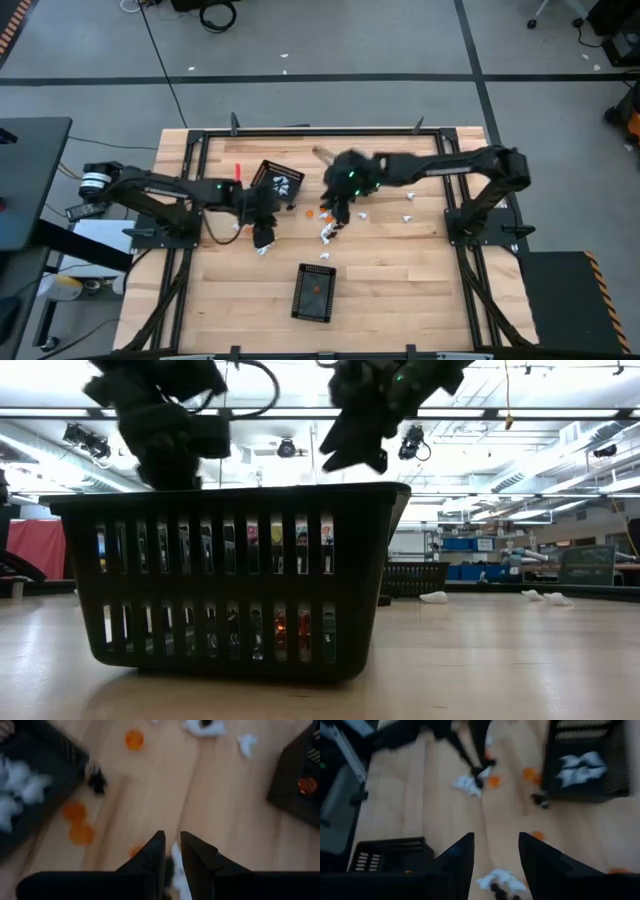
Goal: Sort Halloween decoration
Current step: Put the orange pumpkin toy into the bottom black basket
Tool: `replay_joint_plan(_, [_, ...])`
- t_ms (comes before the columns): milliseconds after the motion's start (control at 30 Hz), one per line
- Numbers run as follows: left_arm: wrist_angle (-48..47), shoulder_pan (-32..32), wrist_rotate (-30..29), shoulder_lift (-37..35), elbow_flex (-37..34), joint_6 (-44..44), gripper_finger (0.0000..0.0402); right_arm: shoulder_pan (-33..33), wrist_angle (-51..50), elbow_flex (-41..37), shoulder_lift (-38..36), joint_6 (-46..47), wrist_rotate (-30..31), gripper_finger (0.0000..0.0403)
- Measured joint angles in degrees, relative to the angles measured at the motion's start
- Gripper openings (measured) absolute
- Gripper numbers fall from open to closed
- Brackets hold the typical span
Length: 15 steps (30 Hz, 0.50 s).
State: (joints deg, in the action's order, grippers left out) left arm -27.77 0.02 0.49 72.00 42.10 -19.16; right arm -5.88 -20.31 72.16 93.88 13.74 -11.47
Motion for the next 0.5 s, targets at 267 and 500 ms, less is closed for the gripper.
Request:
replay_joint_plan(267, [6.81, -4.56, -11.80, 0.71, -4.55, -6.19, 0.0104, 3.22, 2.87, 0.04, 8.70, -2.73, 7.02, 0.0162])
replay_joint_plan(500, [12.95, -4.38, -12.87, 5.55, -6.29, -4.12, 0.0166, -0.11, 5.53, 0.04, 15.96, -4.41, 4.90, 0.0200])
